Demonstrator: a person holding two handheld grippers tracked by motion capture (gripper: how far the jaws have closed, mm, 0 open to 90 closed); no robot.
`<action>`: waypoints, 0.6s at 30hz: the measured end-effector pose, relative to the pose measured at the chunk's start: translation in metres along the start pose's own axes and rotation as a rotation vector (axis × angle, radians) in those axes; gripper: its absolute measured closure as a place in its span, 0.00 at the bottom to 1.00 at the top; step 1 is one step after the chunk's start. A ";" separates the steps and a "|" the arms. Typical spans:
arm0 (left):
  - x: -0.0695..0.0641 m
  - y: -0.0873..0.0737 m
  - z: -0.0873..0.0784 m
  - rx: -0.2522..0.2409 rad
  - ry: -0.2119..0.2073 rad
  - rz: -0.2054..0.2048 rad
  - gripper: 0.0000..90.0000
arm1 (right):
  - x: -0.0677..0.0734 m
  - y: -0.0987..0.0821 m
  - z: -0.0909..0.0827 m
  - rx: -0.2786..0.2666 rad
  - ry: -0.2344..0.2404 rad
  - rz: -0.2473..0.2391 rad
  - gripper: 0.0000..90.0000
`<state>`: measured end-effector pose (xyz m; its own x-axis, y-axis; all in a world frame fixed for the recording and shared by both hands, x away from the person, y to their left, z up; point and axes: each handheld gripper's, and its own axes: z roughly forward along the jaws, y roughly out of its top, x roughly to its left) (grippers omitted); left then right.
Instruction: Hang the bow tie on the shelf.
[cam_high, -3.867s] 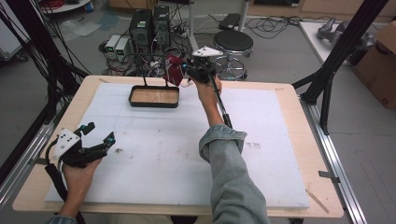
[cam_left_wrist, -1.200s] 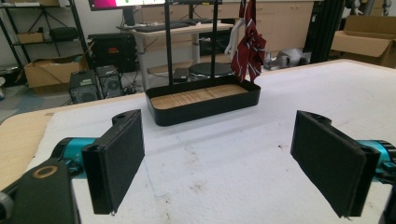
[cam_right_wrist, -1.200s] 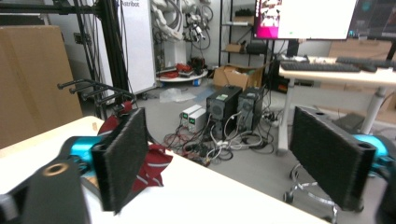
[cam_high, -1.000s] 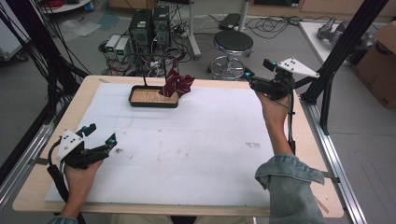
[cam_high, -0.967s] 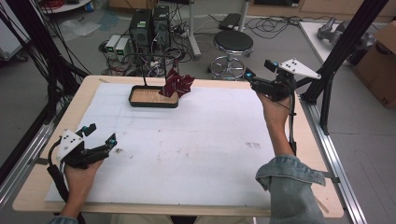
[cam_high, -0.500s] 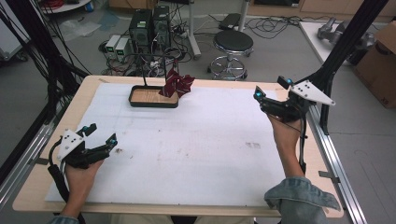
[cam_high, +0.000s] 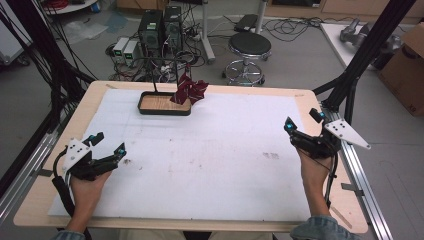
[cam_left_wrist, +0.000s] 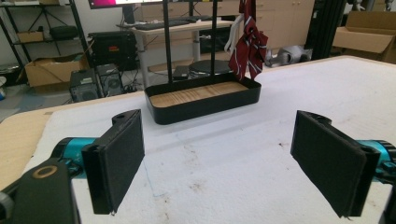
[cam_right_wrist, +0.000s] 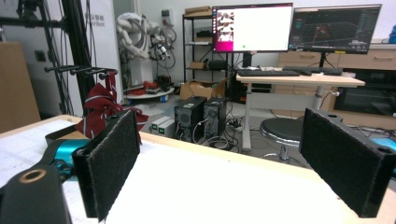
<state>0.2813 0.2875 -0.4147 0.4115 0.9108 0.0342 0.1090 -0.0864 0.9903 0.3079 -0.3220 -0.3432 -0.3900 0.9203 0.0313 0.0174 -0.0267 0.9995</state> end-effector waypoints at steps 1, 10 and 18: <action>0.000 0.000 0.000 0.000 0.001 0.000 0.20 | 0.000 -0.004 -0.003 0.001 -0.006 -0.003 0.13; -0.001 -0.001 0.001 0.011 0.002 0.006 0.20 | 0.005 -0.037 -0.018 0.030 -0.021 0.022 0.13; -0.001 -0.002 0.001 0.016 0.005 0.007 0.20 | 0.015 -0.065 -0.027 0.052 -0.011 0.038 0.13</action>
<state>0.2817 0.2864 -0.4171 0.4077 0.9122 0.0420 0.1201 -0.0992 0.9878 0.2755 -0.3169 -0.4072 -0.3779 0.9233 0.0685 0.0802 -0.0411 0.9959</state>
